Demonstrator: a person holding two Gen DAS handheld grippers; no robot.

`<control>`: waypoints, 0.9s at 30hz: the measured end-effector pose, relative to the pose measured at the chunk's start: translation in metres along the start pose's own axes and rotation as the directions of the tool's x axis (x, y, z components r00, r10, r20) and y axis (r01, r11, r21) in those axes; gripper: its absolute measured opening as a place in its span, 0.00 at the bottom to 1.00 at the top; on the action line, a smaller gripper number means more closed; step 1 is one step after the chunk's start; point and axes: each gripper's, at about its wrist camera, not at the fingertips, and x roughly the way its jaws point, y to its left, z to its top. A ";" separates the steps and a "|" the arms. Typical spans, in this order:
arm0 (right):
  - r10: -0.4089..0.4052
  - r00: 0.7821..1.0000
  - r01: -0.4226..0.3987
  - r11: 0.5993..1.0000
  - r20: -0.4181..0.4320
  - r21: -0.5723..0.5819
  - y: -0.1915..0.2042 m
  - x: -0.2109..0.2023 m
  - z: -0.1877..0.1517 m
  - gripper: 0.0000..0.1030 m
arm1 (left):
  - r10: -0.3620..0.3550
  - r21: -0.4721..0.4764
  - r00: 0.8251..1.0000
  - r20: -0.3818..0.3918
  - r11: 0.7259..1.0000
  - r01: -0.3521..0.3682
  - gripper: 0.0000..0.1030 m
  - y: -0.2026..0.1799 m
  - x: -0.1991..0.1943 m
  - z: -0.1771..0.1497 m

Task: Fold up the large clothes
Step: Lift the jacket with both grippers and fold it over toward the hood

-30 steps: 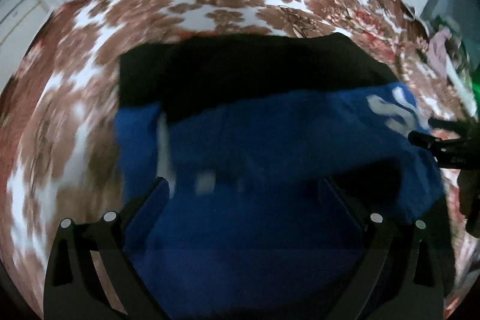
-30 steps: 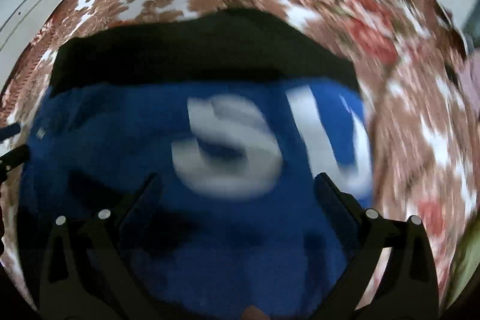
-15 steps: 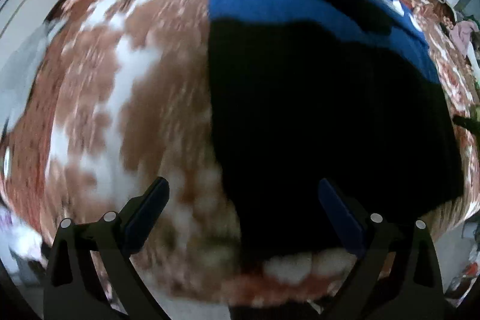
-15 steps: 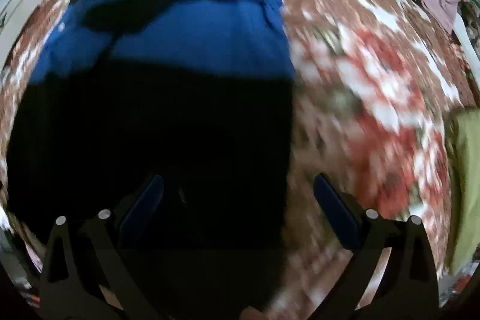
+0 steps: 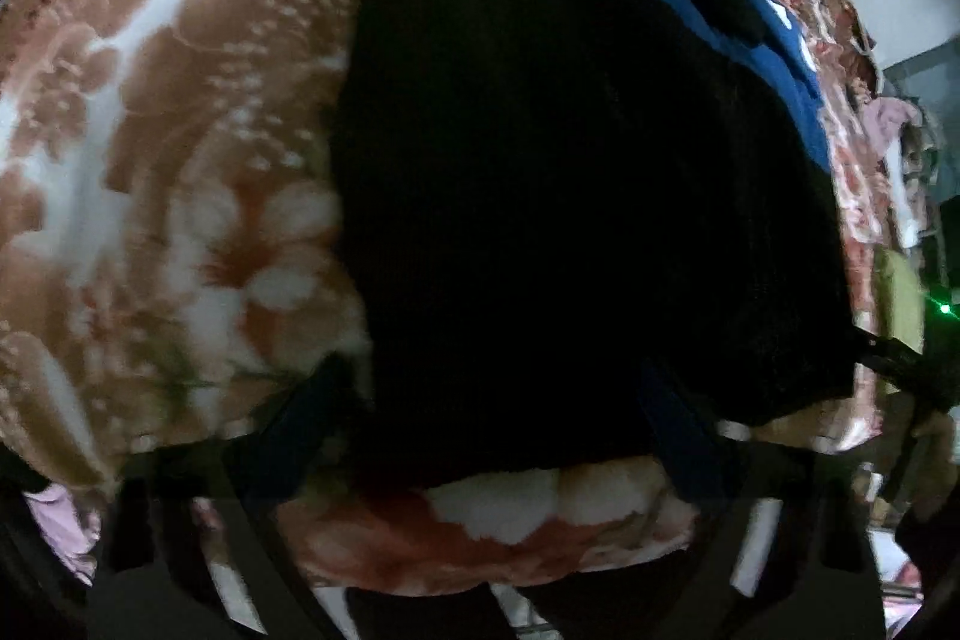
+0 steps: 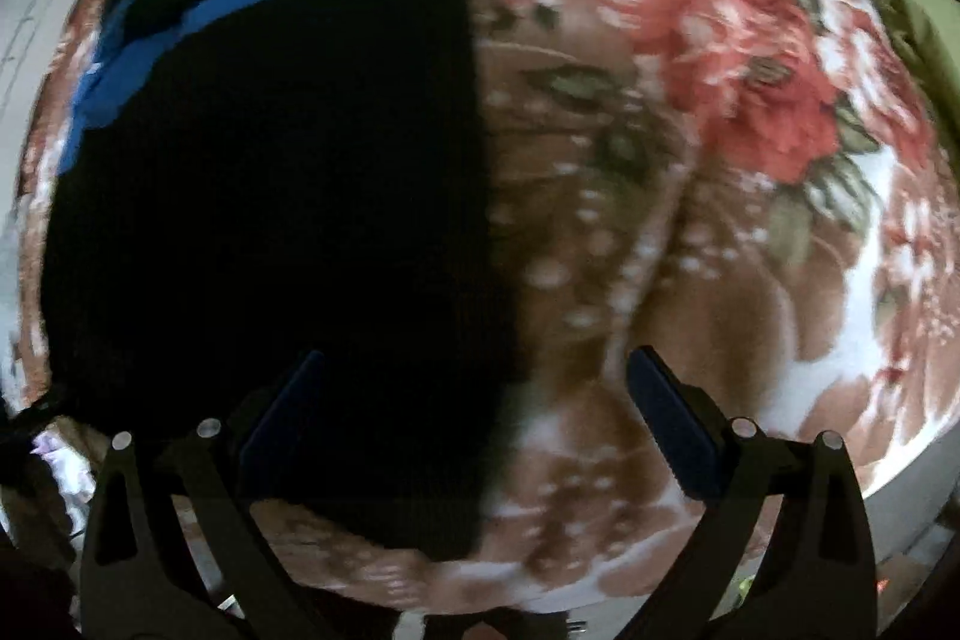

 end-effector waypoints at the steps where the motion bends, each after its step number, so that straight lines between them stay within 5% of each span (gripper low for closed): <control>1: 0.019 1.000 -0.019 1.000 -0.010 -0.012 0.005 0.000 -0.001 0.95 | -0.021 0.010 1.000 -0.003 1.000 0.021 0.61 -0.006 -0.001 0.000; 3: 0.037 0.999 -0.038 0.999 -0.039 -0.034 0.014 0.002 -0.004 0.93 | -0.044 0.063 0.999 -0.004 0.997 0.044 0.52 -0.019 -0.006 0.004; 11: 0.080 0.995 -0.079 0.997 -0.067 0.022 0.020 -0.004 -0.014 0.81 | -0.045 0.044 0.997 -0.065 0.998 0.048 0.58 -0.002 0.013 0.003; 16: 0.091 0.994 -0.090 0.996 -0.062 0.020 0.019 -0.022 -0.006 0.81 | -0.130 0.068 0.992 0.000 0.989 0.129 0.56 -0.016 -0.004 0.004; 27: 0.048 0.993 -0.050 0.999 -0.111 -0.015 0.037 0.010 -0.013 0.90 | -0.111 0.057 0.993 -0.049 0.992 0.114 0.55 -0.007 0.014 0.005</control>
